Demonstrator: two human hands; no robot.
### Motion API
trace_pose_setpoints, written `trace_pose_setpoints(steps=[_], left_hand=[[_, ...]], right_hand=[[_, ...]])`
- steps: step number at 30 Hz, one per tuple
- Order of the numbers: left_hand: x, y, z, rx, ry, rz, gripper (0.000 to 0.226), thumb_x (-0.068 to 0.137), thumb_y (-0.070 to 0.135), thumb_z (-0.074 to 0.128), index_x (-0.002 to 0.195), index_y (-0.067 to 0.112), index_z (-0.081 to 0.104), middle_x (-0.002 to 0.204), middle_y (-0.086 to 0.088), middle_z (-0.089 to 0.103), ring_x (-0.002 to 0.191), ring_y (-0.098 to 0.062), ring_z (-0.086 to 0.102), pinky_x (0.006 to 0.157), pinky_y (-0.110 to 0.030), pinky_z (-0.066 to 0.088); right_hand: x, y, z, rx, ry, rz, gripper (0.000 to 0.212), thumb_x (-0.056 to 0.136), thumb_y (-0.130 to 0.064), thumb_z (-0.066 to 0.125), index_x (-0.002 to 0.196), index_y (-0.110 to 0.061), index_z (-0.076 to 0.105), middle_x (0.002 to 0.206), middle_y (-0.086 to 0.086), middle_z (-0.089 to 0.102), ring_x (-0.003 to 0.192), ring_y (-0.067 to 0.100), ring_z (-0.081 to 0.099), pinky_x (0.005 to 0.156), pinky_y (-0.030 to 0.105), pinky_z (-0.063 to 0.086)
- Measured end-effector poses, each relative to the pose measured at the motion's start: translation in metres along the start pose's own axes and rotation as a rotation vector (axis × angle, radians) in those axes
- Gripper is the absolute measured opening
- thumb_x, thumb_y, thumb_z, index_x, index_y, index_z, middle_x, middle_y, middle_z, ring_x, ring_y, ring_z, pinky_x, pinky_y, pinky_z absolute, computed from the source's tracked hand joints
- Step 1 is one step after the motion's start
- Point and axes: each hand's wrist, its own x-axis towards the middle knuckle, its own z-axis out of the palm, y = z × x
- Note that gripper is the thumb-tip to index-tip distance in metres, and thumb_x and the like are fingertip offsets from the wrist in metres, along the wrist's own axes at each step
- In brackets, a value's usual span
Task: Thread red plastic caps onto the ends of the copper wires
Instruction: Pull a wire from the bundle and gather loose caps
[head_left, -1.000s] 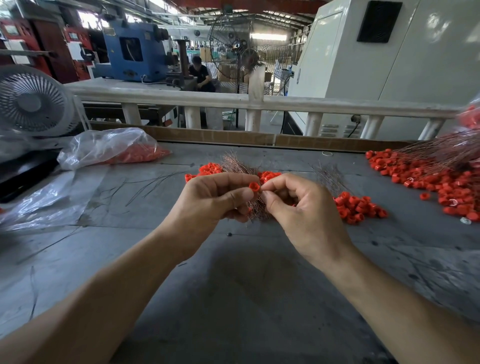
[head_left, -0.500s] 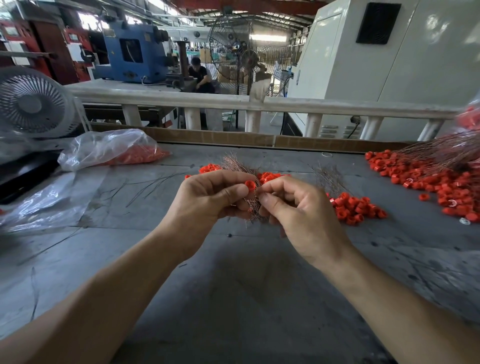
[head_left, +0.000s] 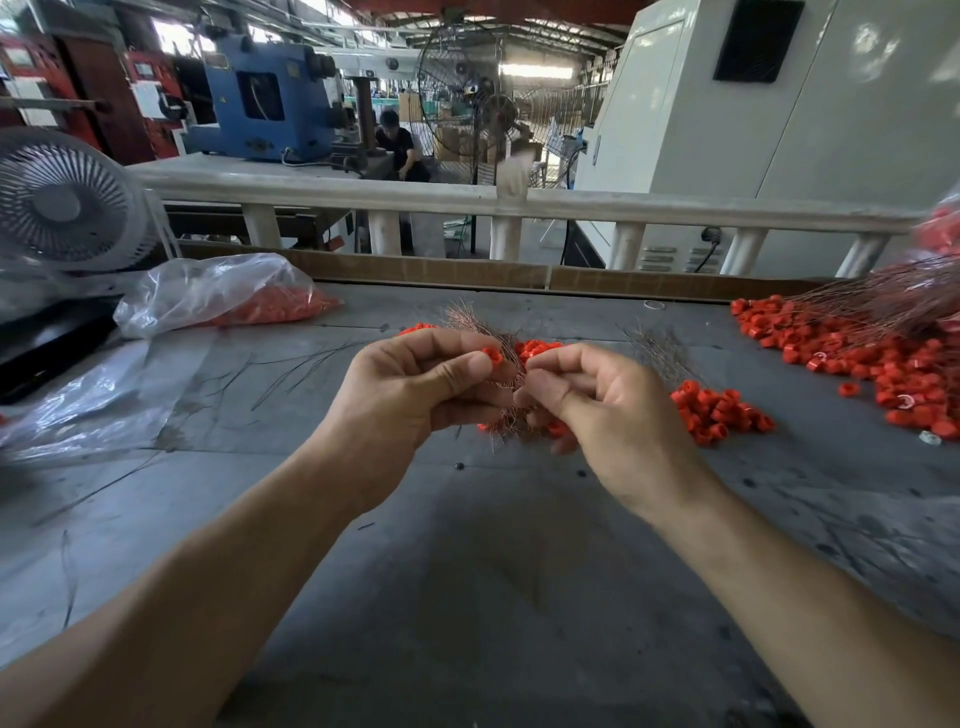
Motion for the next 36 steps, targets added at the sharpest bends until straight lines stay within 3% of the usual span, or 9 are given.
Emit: trace_pose_setpoints(steps=[3, 6, 12, 18, 20, 23, 27, 29, 36], left_hand=[[0.002, 0.000, -0.004, -0.010, 0.032, 0.000, 0.025, 0.080, 0.012, 0.072, 0.102, 0.001, 0.072, 0.100, -0.023, 0.075, 0.081, -0.027, 0.074, 0.068, -0.029, 0.060], [0.002, -0.001, -0.006, -0.012, 0.036, -0.001, 0.024, 0.081, 0.012, 0.072, 0.102, 0.001, 0.073, 0.100, -0.022, 0.075, 0.082, -0.027, 0.074, 0.068, -0.029, 0.060], [0.002, -0.002, -0.005, -0.021, 0.037, -0.005, 0.018, 0.080, 0.013, 0.073, 0.096, 0.005, 0.076, 0.095, -0.020, 0.075, 0.079, -0.026, 0.074, 0.067, -0.029, 0.060], [0.001, -0.004, -0.002, -0.007, 0.025, -0.010, 0.021, 0.077, 0.013, 0.074, 0.097, 0.004, 0.074, 0.094, -0.020, 0.075, 0.077, -0.025, 0.073, 0.069, -0.031, 0.061], [0.001, -0.004, -0.002, -0.004, 0.020, -0.016, 0.023, 0.078, 0.012, 0.073, 0.100, 0.002, 0.073, 0.094, -0.020, 0.075, 0.077, -0.025, 0.073, 0.069, -0.031, 0.061], [0.000, -0.002, -0.002, 0.006, 0.007, -0.017, 0.023, 0.078, 0.012, 0.073, 0.100, 0.002, 0.073, 0.094, -0.020, 0.075, 0.077, -0.024, 0.073, 0.069, -0.031, 0.061], [-0.001, -0.005, 0.003, 0.027, -0.001, -0.022, 0.025, 0.075, 0.015, 0.075, 0.098, 0.004, 0.073, 0.094, -0.020, 0.075, 0.077, -0.026, 0.073, 0.068, -0.032, 0.061], [-0.002, -0.007, 0.004, 0.040, -0.003, -0.020, 0.025, 0.075, 0.016, 0.075, 0.097, 0.006, 0.074, 0.093, -0.020, 0.075, 0.077, -0.026, 0.073, 0.068, -0.032, 0.061], [-0.005, -0.007, 0.007, 0.148, -0.038, 0.015, 0.028, 0.076, 0.016, 0.074, 0.101, 0.002, 0.072, 0.087, -0.019, 0.074, 0.077, -0.025, 0.073, 0.072, -0.034, 0.063]], right_hand=[[0.009, 0.007, -0.020, -0.323, 0.183, -0.055, 0.009, 0.092, -0.022, 0.073, 0.084, -0.026, 0.073, 0.073, -0.010, 0.073, 0.067, 0.003, 0.066, 0.060, 0.016, 0.048], [0.014, 0.013, -0.039, -0.627, 0.188, -0.007, 0.016, 0.087, -0.025, 0.077, 0.074, -0.031, 0.072, 0.065, -0.019, 0.068, 0.067, -0.004, 0.062, 0.056, 0.017, 0.043], [0.012, 0.015, -0.041, -0.745, 0.007, 0.120, 0.016, 0.080, -0.042, 0.083, 0.070, -0.036, 0.073, 0.068, -0.018, 0.071, 0.065, 0.007, 0.068, 0.065, 0.034, 0.056], [0.010, 0.018, -0.025, -0.910, -0.009, 0.111, 0.022, 0.080, -0.049, 0.080, 0.070, -0.033, 0.069, 0.059, -0.019, 0.066, 0.060, -0.002, 0.059, 0.051, 0.023, 0.037], [0.009, 0.018, -0.025, -0.851, -0.015, 0.110, 0.018, 0.082, -0.043, 0.080, 0.072, -0.032, 0.070, 0.061, -0.018, 0.067, 0.060, -0.001, 0.060, 0.052, 0.022, 0.040], [0.009, 0.015, -0.026, -0.519, 0.038, 0.060, 0.012, 0.083, -0.027, 0.083, 0.076, -0.027, 0.073, 0.068, -0.012, 0.071, 0.063, 0.002, 0.063, 0.058, 0.019, 0.043], [0.006, -0.003, -0.022, -0.093, 0.062, -0.026, 0.013, 0.088, -0.008, 0.077, 0.085, -0.020, 0.074, 0.072, 0.003, 0.074, 0.066, 0.012, 0.072, 0.051, 0.025, 0.053], [0.003, -0.009, -0.017, 0.037, 0.051, -0.039, 0.013, 0.088, -0.003, 0.075, 0.088, -0.016, 0.073, 0.079, 0.007, 0.077, 0.072, 0.019, 0.076, 0.057, 0.032, 0.061], [-0.002, -0.013, -0.008, 0.004, 0.043, -0.171, 0.017, 0.083, -0.008, 0.080, 0.083, -0.025, 0.076, 0.080, 0.001, 0.076, 0.074, 0.023, 0.073, 0.068, 0.037, 0.063]])
